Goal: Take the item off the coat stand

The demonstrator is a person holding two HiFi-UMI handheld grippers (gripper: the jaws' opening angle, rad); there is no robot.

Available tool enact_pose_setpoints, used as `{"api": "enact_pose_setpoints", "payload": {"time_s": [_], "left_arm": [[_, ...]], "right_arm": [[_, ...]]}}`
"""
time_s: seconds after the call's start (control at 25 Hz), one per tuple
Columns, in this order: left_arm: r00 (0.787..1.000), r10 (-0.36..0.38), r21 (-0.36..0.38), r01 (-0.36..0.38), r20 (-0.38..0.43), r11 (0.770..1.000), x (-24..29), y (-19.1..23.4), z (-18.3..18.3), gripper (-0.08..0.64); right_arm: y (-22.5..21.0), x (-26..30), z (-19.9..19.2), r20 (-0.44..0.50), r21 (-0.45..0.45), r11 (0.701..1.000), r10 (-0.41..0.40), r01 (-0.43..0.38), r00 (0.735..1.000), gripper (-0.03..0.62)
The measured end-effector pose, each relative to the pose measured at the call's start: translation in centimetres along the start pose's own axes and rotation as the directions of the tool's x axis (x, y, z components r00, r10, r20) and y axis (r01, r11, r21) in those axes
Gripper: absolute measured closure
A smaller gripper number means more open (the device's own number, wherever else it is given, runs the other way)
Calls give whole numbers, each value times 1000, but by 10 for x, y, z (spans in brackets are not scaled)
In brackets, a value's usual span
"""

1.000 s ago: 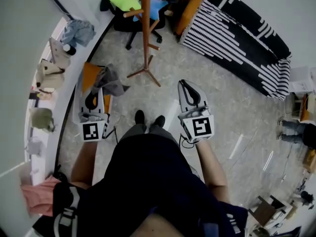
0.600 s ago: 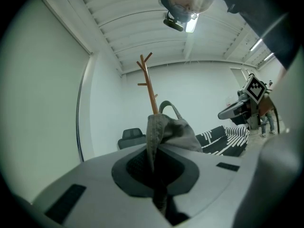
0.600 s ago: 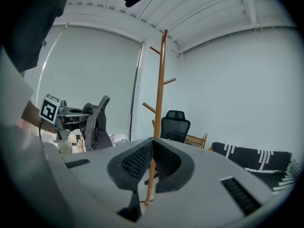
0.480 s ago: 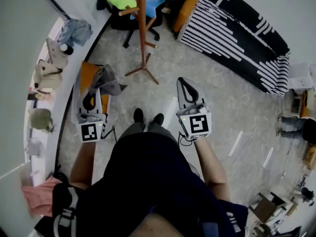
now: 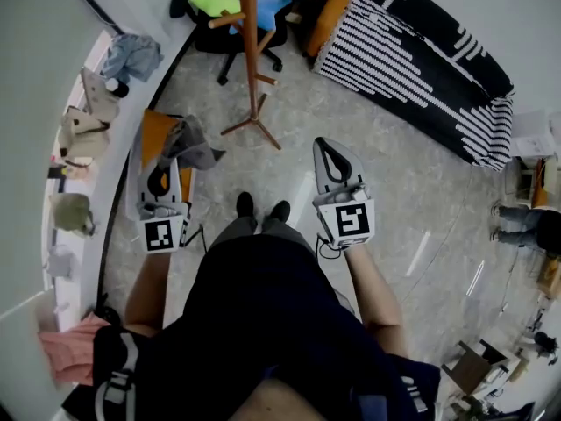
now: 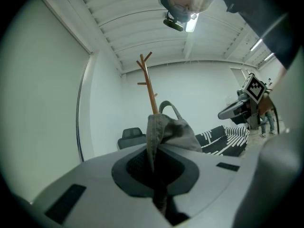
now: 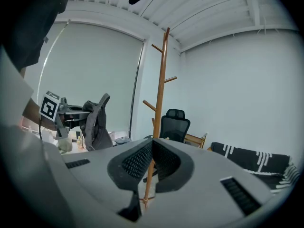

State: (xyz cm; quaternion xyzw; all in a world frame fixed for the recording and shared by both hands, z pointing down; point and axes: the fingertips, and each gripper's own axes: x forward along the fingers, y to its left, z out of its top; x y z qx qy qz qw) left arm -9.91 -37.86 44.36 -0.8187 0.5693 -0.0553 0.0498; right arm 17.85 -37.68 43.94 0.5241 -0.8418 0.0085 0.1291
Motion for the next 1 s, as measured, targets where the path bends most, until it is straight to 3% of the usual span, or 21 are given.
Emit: {"api": "enact_pose_setpoints", "payload": {"time_s": [1.0], "left_arm": [[1000, -9, 12, 9, 0, 1000, 1, -4, -1, 535]], "right_arm": [[-8, 4, -3, -12, -29, 999, -25, 25, 1000, 574]]}}
